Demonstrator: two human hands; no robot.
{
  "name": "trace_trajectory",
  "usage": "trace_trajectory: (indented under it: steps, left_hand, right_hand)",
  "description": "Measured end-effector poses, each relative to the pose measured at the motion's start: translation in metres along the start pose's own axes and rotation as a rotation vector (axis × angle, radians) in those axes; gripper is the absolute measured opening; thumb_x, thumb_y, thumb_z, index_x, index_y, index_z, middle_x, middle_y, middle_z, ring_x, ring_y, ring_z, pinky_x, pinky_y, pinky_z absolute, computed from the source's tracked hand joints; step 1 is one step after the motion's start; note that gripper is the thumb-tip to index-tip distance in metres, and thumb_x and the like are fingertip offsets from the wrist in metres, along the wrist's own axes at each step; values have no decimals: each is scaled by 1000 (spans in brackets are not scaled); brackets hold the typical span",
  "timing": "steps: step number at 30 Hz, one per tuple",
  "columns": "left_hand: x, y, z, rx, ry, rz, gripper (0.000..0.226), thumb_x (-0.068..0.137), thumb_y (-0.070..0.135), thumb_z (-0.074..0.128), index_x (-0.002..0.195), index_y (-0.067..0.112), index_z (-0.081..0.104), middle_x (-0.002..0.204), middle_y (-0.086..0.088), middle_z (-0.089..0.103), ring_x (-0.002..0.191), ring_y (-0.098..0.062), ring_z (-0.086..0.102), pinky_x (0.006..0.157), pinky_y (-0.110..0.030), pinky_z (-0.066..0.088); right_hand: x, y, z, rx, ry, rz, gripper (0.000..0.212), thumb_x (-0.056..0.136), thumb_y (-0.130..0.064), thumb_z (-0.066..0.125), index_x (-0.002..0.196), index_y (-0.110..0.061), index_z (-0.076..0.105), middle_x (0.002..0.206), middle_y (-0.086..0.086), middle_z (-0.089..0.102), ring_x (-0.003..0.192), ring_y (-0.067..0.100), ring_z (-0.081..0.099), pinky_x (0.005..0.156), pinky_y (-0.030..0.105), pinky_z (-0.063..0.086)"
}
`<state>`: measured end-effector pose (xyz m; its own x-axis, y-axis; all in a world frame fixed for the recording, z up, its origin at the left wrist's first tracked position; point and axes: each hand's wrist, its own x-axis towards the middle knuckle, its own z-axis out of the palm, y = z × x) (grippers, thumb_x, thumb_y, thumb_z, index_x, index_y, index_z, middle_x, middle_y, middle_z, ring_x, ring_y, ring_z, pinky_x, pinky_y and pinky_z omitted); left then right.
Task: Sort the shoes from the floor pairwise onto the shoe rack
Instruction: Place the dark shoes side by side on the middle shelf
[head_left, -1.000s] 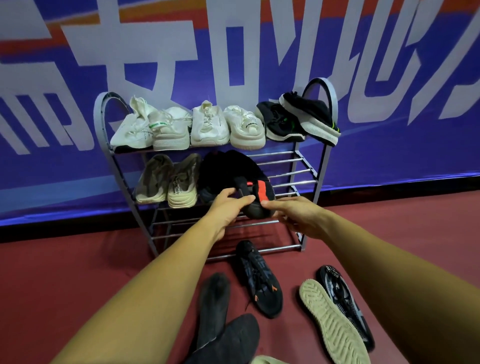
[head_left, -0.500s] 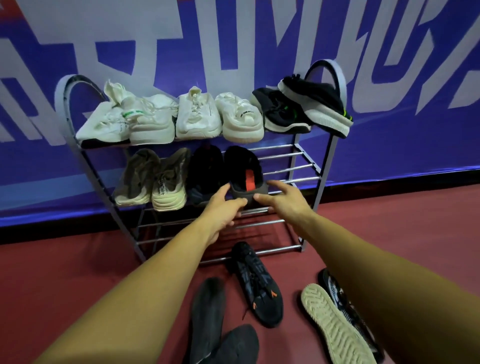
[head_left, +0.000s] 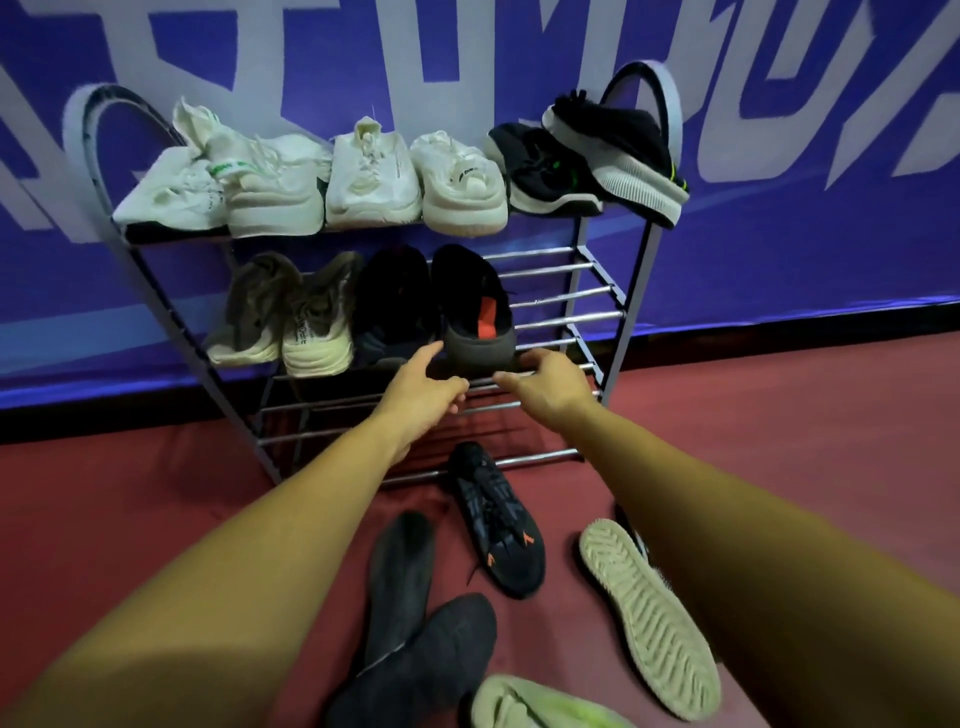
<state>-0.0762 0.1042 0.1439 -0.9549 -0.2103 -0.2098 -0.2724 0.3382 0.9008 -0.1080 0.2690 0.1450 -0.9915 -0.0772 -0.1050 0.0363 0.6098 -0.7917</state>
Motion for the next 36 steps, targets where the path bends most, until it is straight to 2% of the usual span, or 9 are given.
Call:
trace_trajectory:
  steps: [3,9,13,16,22,26,28,32,36]
  left_hand:
    - [-8,-19,0,95,-39,-17,71,91,20,64,152,25,29,94,-7,75,67,-12,62,53,-21,41]
    - [-11,-55,3,296,-96,-68,54,85,22,70,136,20,49,87,-6,72,69,-17,63,57,-22,44]
    - [-16,-78,7,445,-196,-103,58,80,25,76,133,16,53,121,-19,68,109,-33,66,90,-37,52]
    - [-15,-96,10,490,-236,-127,58,82,25,76,134,13,54,127,-18,65,120,-34,60,97,-38,49]
    - [3,-149,37,462,-248,-195,50,83,26,76,128,15,57,117,-13,69,100,-28,65,82,-27,45]
    - [14,-173,59,461,-307,-244,44,85,23,73,125,16,56,85,3,65,68,-8,57,61,-18,44]
    - [21,-181,67,468,-313,-273,46,86,22,72,128,14,55,83,4,63,67,-9,56,55,-16,42]
    - [35,-204,81,435,-332,-322,65,87,22,69,145,16,41,126,-12,63,105,-23,62,77,-20,42]
    - [46,-222,97,397,-313,-400,71,86,22,69,149,16,36,134,-11,59,120,-27,57,92,-26,42]
  right_hand:
    - [-22,13,1,-140,-71,-32,49,94,-30,62,138,-11,54,131,13,64,122,31,59,99,33,46]
    - [-42,40,9,-313,-165,-11,47,93,-36,61,131,-9,58,134,17,60,124,35,56,100,35,45]
    - [-42,64,29,-405,-215,9,48,91,-40,62,127,-7,61,133,21,60,123,37,56,100,38,46]
    - [-40,83,47,-450,-271,19,51,88,-43,63,126,-9,61,129,19,63,119,37,58,97,41,49]
    - [-22,118,75,-496,-344,81,50,85,-38,64,125,-8,61,128,17,63,116,37,59,96,43,50]
    - [-10,144,97,-534,-430,115,45,82,-39,67,120,-15,59,122,16,64,110,36,60,89,39,51]
    - [-1,154,108,-538,-450,131,49,82,-40,68,123,-15,58,123,15,63,111,36,60,88,38,51]
    - [17,173,127,-535,-442,166,54,85,-35,66,133,-16,51,128,16,61,116,38,59,94,42,51]
    - [31,189,138,-537,-376,244,55,85,-36,68,128,-10,46,129,19,56,119,40,56,94,45,48]
